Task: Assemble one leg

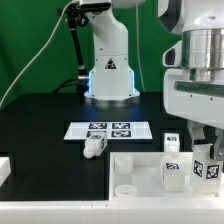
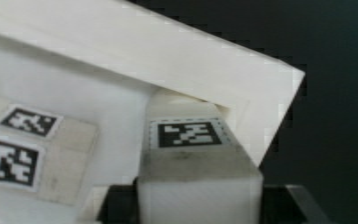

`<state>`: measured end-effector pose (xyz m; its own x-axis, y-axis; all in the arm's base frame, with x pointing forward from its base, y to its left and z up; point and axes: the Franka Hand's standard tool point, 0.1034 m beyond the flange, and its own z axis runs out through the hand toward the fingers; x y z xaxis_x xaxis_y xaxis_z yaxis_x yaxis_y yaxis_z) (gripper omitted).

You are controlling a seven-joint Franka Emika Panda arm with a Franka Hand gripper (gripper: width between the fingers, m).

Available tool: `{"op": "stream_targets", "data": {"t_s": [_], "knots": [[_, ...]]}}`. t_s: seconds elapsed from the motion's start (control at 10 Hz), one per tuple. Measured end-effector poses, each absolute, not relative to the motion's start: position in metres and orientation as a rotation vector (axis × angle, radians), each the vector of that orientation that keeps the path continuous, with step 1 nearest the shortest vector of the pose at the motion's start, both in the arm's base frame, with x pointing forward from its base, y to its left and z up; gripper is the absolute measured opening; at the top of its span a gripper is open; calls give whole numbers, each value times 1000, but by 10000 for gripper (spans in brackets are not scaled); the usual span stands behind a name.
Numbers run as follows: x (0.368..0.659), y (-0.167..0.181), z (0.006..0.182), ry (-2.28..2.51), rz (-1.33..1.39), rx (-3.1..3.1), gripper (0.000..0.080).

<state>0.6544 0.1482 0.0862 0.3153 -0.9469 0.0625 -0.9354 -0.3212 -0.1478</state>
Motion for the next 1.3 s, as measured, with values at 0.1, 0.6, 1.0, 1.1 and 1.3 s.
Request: {"op": "stream_targets", "data": {"t_s": [0.1,0.6,1.0,1.1,1.3], "knots": [[654,148,86,1831,-193,-2426,284],[655,138,85,1514,-214,-2659,632],[655,143,87,960,-243,-2950,649],[655,141,87,824,-246,-2999,649],[656,143,87,537,-254,-3080,649]]}}
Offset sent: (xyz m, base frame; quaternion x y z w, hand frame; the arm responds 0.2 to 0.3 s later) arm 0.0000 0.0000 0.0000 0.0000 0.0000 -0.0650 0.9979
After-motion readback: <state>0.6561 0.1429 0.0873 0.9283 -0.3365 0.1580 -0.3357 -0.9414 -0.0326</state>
